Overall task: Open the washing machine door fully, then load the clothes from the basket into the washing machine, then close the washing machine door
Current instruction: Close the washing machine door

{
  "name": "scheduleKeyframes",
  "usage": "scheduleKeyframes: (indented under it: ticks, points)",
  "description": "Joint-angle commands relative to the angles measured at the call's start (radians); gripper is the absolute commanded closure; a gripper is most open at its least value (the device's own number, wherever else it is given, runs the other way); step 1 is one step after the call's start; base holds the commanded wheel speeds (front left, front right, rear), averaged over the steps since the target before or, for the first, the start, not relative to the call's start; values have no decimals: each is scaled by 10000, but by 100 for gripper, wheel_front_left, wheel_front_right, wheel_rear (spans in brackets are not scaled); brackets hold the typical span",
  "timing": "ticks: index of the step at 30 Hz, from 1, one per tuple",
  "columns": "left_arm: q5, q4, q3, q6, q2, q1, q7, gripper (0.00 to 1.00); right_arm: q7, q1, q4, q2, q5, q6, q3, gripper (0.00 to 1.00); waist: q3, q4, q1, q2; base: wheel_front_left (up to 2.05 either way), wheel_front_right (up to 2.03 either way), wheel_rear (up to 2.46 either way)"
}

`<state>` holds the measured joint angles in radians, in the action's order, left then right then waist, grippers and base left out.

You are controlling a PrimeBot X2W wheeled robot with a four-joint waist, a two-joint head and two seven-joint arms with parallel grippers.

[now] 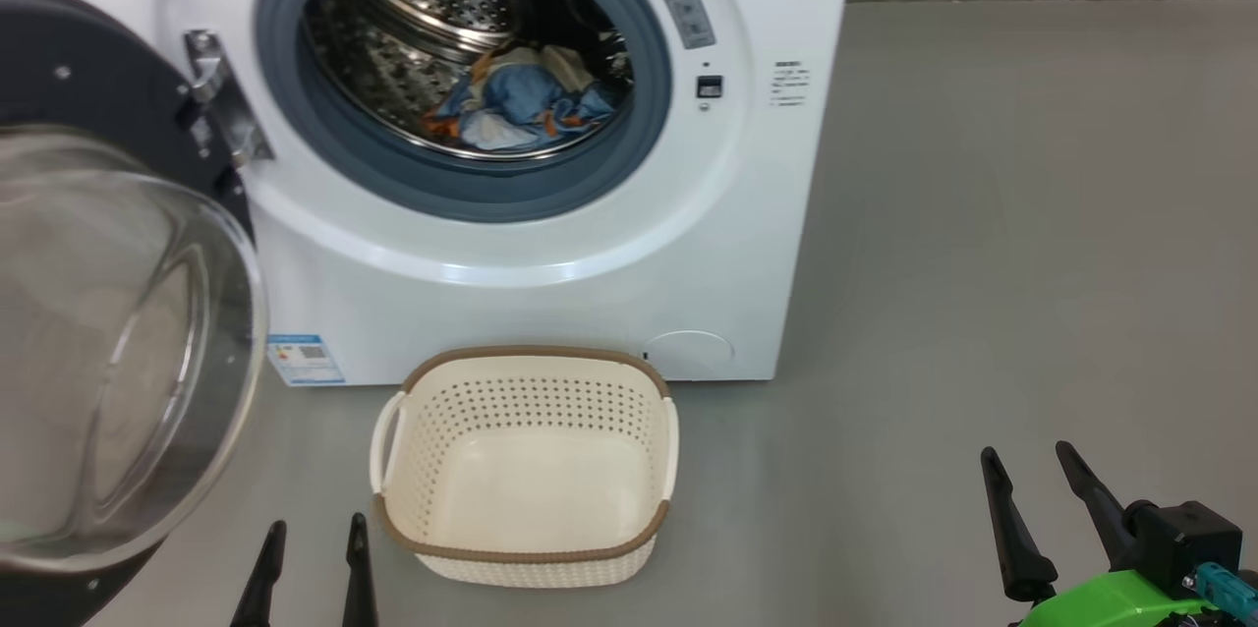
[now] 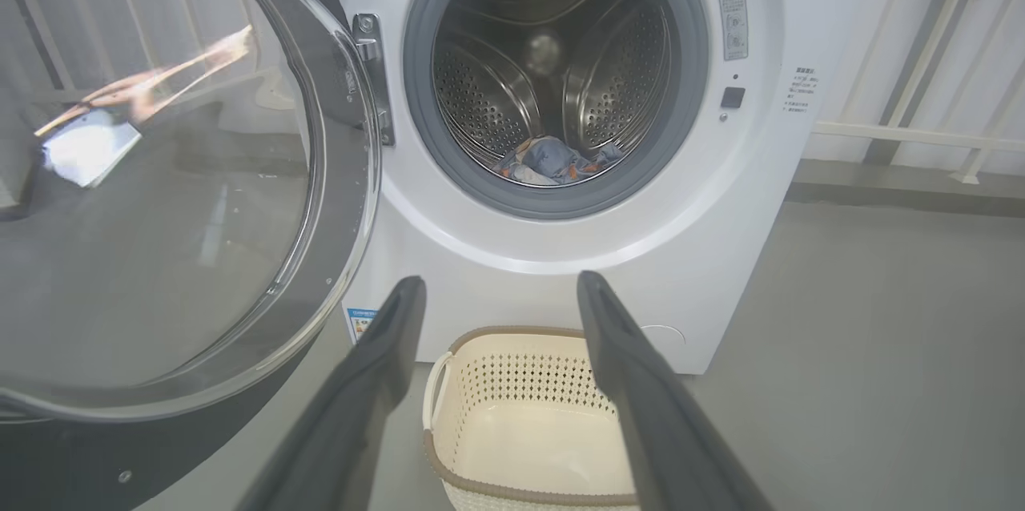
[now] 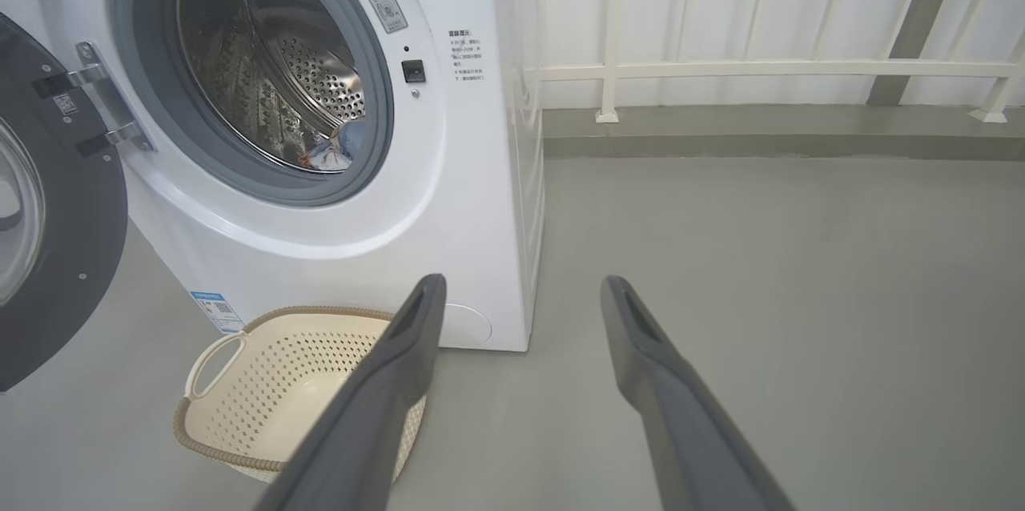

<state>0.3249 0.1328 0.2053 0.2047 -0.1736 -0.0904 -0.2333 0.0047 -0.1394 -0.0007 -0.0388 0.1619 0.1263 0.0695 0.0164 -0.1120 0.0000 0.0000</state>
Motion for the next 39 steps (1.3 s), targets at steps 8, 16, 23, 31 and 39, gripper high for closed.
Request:
scheduleKeyframes:
  ticks: [8,16,23,31,39]
  points:
    - [127,-219,-345,65,-110,139,-118,0,45,115,-313,-114,-63,44,-293,0,135,-1541,0,0,0,0,0]
    - [186,-311,-350,80,-231,46,-57,0,9,18,-258,-114,83,44,-443,0,264,-2674,0,0,0,0,0]
    - [260,-347,-332,74,-287,-8,-30,0,-80,10,-134,-114,220,44,-600,0,321,-3318,0,0,0,0,0]
    - [316,-419,-336,133,-344,-66,2,0,-98,47,-85,-114,239,44,-665,0,307,-3649,0,0,0,0,0]
    - [393,-424,-305,155,-325,-92,-19,0,-68,42,-93,-114,239,44,-710,0,315,-3763,0,0,0,0,0]
